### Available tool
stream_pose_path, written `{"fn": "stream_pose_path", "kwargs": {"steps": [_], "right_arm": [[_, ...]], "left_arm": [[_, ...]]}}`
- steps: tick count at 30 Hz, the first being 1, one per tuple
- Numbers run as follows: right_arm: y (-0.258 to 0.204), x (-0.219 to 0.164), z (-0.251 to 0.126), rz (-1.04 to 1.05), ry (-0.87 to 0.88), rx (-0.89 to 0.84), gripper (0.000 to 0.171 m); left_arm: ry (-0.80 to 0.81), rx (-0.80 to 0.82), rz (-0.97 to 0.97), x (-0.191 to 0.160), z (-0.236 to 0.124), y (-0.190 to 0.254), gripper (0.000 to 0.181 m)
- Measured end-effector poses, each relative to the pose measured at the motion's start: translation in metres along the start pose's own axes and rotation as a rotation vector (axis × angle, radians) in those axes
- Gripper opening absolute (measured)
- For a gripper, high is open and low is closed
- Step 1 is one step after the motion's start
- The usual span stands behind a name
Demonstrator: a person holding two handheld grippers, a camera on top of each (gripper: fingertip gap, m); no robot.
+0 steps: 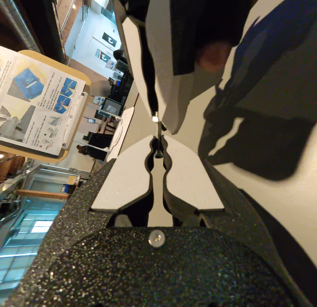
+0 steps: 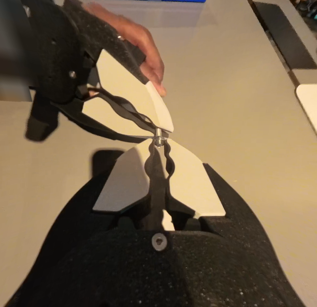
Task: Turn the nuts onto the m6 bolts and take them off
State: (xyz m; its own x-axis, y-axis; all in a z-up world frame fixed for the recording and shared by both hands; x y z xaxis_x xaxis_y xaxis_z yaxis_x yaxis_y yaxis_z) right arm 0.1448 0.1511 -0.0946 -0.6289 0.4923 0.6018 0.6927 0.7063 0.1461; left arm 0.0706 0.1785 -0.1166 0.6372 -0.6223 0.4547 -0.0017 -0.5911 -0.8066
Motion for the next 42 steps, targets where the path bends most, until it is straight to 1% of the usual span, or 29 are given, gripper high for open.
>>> {"fn": "stream_pose_path", "kwargs": {"steps": [3, 5, 6, 8, 9, 11, 13, 18, 21, 22, 23, 25, 26, 28, 30, 31, 32, 34, 35, 36, 37, 40, 42], "right_arm": [[0.002, -0.002, 0.006, 0.28, 0.03, 0.127, 0.011], [0.003, -0.005, 0.01, 0.509, 0.091, 0.256, 0.011], [0.003, -0.006, 0.011, 0.592, 0.129, 0.317, 0.01], [0.005, -0.008, 0.01, 0.649, 0.192, 0.39, 0.01], [0.005, -0.009, 0.009, 0.633, 0.207, 0.389, 0.012], [0.007, -0.011, 0.006, 0.555, 0.193, 0.321, 0.028], [0.007, -0.012, 0.002, 0.423, 0.169, 0.21, 0.03], [0.003, -0.01, -0.004, 0.051, 0.044, -0.085, 0.027], [-0.001, -0.008, -0.001, -0.098, -0.029, -0.17, 0.024], [-0.002, -0.008, 0.001, -0.108, -0.043, -0.174, 0.02], [-0.003, -0.007, 0.002, -0.101, -0.043, -0.161, 0.013], [-0.003, -0.007, 0.003, -0.026, -0.03, -0.116, 0.011], [-0.002, -0.007, 0.004, 0.046, -0.023, -0.076, 0.011], [0.0, -0.009, 0.007, 0.272, 0.009, 0.06, 0.011], [0.002, -0.012, 0.01, 0.539, 0.069, 0.249, 0.011], [0.004, -0.014, 0.01, 0.638, 0.116, 0.338, 0.011], [0.005, -0.015, 0.01, 0.699, 0.168, 0.411, 0.011], [0.006, -0.017, 0.009, 0.706, 0.232, 0.473, 0.01], [0.007, -0.019, 0.009, 0.673, 0.233, 0.452, 0.013], [0.008, -0.021, 0.008, 0.627, 0.222, 0.4, 0.023], [0.009, -0.022, 0.007, 0.558, 0.208, 0.328, 0.027], [0.01, -0.022, 0.0, 0.295, 0.155, 0.059, 0.03], [0.006, -0.019, -0.002, 0.116, 0.114, -0.078, 0.03]], "left_arm": [[-0.064, 0.068, 0.092, -0.002, 0.002, 0.001, 0.006], [-0.105, 0.121, 0.159, -0.001, 0.003, 0.001, 0.005], [-0.11, 0.129, 0.164, -0.001, 0.003, 0.001, 0.005], [-0.097, 0.117, 0.124, 0.0, 0.003, 0.001, 0.005], [-0.095, 0.113, 0.111, 0.0, 0.003, 0.0, 0.006], [-0.1, 0.106, 0.106, -0.001, 0.004, 0.0, 0.006], [-0.093, 0.091, 0.1, -0.001, 0.006, 0.002, 0.006], [-0.079, 0.072, 0.097, 0.001, 0.011, 0.002, 0.006], [-0.072, 0.058, 0.107, 0.002, 0.012, 0.002, 0.006], [-0.072, 0.058, 0.116, 0.002, 0.013, 0.002, 0.006], [-0.073, 0.061, 0.126, 0.002, 0.013, 0.002, 0.005], [-0.085, 0.074, 0.145, 0.001, 0.013, 0.002, 0.005], [-0.092, 0.081, 0.158, 0.001, 0.013, 0.002, 0.005], [-0.117, 0.111, 0.205, -0.001, 0.013, 0.001, 0.006], [-0.131, 0.126, 0.232, -0.001, 0.014, 0.001, 0.006], [-0.128, 0.128, 0.226, -0.001, 0.014, 0.0, 0.006], [-0.121, 0.125, 0.21, -0.001, 0.013, -0.001, 0.006], [-0.113, 0.116, 0.185, 0.0, 0.013, -0.002, 0.006], [-0.113, 0.113, 0.181, 0.0, 0.013, -0.002, 0.006], [-0.111, 0.107, 0.175, 0.0, 0.012, -0.001, 0.006], [-0.107, 0.099, 0.166, 0.0, 0.012, -0.001, 0.006], [-0.102, 0.085, 0.148, -0.001, 0.012, -0.001, 0.006], [-0.098, 0.076, 0.14, -0.001, 0.011, -0.001, 0.006]]}}
Point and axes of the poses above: each gripper's, where its closed fingertips meet, z out along the fingers, x out of its top, y = z × x across the jaws, the point moved 6 cm from there along -z, back along the fingers, and after that the axes turned 14 degrees about -y, right-handed, at the moved point
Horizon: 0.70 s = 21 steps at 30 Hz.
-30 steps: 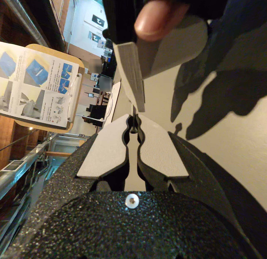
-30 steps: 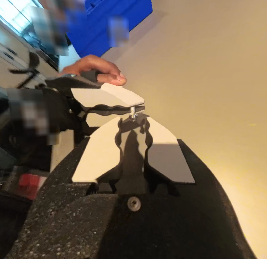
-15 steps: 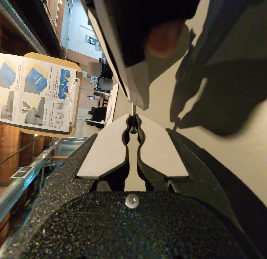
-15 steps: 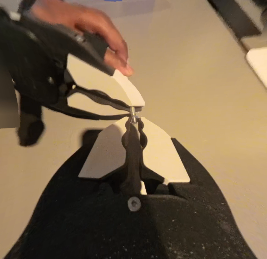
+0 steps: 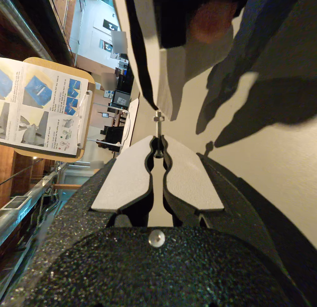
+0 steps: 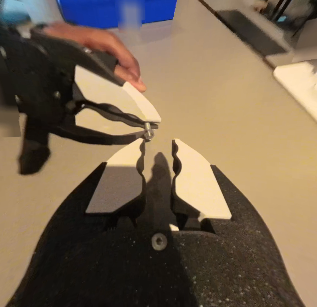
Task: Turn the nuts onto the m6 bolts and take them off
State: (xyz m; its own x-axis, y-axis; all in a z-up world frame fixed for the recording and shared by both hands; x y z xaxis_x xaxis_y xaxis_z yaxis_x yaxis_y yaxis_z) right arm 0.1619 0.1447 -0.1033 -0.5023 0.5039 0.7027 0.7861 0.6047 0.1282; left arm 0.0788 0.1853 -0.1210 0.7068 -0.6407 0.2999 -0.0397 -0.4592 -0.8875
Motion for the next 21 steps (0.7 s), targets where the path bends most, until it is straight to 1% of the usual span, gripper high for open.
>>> {"fn": "stream_pose_path", "kwargs": {"steps": [2, 4, 5, 6, 8, 9, 12, 14, 16, 17, 19, 21], "right_arm": [[-0.007, 0.003, 0.001, -0.154, -0.035, -0.076, 0.028], [-0.013, 0.004, 0.005, -0.25, -0.068, -0.112, 0.025], [-0.014, 0.004, 0.007, -0.263, -0.081, -0.12, 0.017], [-0.014, 0.005, 0.008, -0.248, -0.088, -0.124, 0.013], [-0.012, 0.006, 0.009, -0.14, -0.091, -0.071, 0.011], [-0.011, 0.006, 0.01, -0.04, -0.091, -0.014, 0.011], [-0.006, 0.003, 0.014, 0.406, -0.054, 0.253, 0.011], [-0.002, 0.0, 0.015, 0.641, 0.027, 0.447, 0.011], [0.0, -0.002, 0.013, 0.708, 0.097, 0.546, 0.011], [0.002, -0.003, 0.013, 0.702, 0.115, 0.546, 0.013], [0.005, -0.005, 0.01, 0.686, 0.14, 0.498, 0.035], [0.006, -0.003, 0.002, 0.656, 0.202, 0.474, 0.04]], "left_arm": [[0.002, -0.006, 0.0, 0.0, 0.0, 0.001, 0.006], [0.003, -0.01, 0.008, 0.0, 0.0, 0.003, 0.006], [0.004, -0.012, 0.015, 0.001, 0.0, 0.004, 0.006], [0.001, -0.011, 0.025, 0.0, 0.0, 0.005, 0.005], [-0.012, 0.006, 0.045, -0.001, 0.0, 0.005, 0.005], [-0.021, 0.017, 0.06, -0.002, 0.0, 0.005, 0.006], [-0.053, 0.053, 0.119, -0.003, 0.0, 0.004, 0.006], [-0.043, 0.056, 0.099, -0.002, 0.0, 0.002, 0.006], [-0.038, 0.051, 0.067, -0.001, 0.0, 0.0, 0.006], [-0.046, 0.048, 0.054, -0.002, 0.001, 0.0, 0.006], [-0.056, 0.02, -0.033, -0.004, 0.002, -0.004, 0.006], [-0.059, -0.033, -0.178, -0.009, 0.004, -0.011, 0.005]]}}
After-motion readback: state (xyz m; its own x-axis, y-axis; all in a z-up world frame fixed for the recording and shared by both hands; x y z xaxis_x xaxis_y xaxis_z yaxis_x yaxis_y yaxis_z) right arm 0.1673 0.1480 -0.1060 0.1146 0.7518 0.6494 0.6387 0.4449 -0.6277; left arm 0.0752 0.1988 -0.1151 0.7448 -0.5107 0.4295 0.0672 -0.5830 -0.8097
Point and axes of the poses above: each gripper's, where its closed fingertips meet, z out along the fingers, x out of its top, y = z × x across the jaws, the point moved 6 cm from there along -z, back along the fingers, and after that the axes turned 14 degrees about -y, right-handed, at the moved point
